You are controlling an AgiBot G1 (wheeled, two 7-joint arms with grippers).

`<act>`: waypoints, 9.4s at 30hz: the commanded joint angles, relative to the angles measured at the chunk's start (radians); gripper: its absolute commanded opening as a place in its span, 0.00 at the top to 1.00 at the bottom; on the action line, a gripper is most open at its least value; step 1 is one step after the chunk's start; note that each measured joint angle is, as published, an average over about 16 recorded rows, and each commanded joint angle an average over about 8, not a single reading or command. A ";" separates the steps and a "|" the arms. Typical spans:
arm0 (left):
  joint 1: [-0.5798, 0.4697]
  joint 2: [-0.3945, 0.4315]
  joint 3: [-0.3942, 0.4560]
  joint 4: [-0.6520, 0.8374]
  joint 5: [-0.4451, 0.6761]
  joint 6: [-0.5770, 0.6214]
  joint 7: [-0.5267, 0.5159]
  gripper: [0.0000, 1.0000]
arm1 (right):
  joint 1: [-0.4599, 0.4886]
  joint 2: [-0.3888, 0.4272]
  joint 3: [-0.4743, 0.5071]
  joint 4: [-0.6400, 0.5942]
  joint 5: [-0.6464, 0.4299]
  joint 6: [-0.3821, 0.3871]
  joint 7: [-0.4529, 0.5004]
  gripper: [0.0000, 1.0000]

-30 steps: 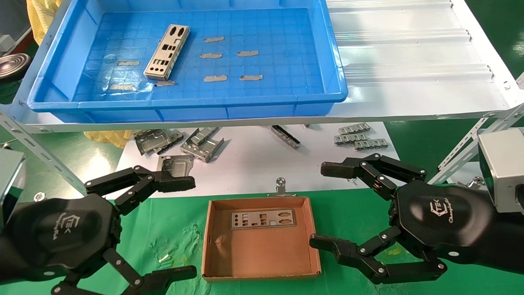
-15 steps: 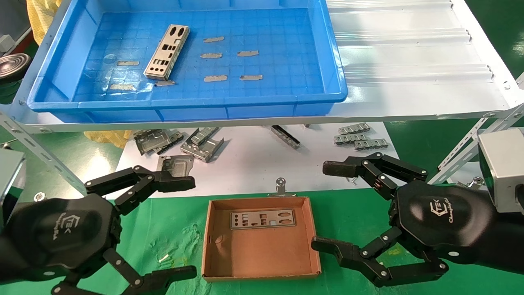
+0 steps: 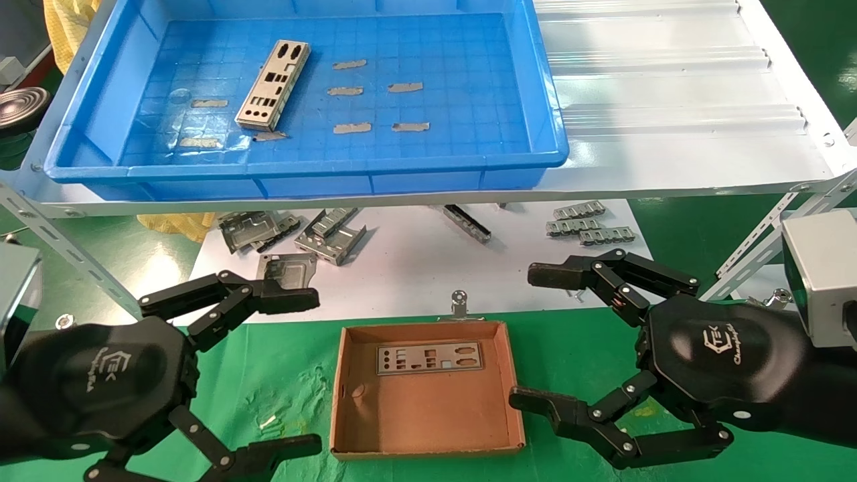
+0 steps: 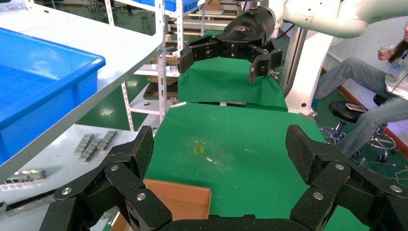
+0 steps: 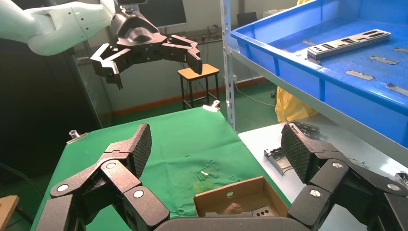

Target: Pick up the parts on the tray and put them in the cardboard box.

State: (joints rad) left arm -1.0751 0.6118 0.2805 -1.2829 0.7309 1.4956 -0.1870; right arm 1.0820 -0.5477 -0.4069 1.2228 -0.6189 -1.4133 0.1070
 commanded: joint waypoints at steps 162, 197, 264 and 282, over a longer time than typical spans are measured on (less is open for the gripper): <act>-0.874 0.583 0.213 1.237 0.593 -0.629 0.113 1.00 | 0.000 0.000 0.000 0.000 0.000 0.000 0.000 0.00; -0.887 0.549 0.178 1.209 0.543 -0.582 0.146 1.00 | 0.000 0.000 0.000 0.000 0.000 0.000 0.000 0.00; -0.375 0.650 0.510 0.700 0.619 -0.394 0.727 0.00 | 0.000 0.000 0.000 0.000 0.000 0.000 0.000 0.00; -0.403 0.639 0.491 0.753 0.573 -0.300 0.773 0.00 | 0.000 0.000 0.000 0.000 0.000 0.000 0.000 0.00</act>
State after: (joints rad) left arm -1.4774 1.2508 0.7693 -0.5271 1.2975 1.2030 0.5796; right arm 1.0820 -0.5477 -0.4070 1.2228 -0.6189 -1.4133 0.1070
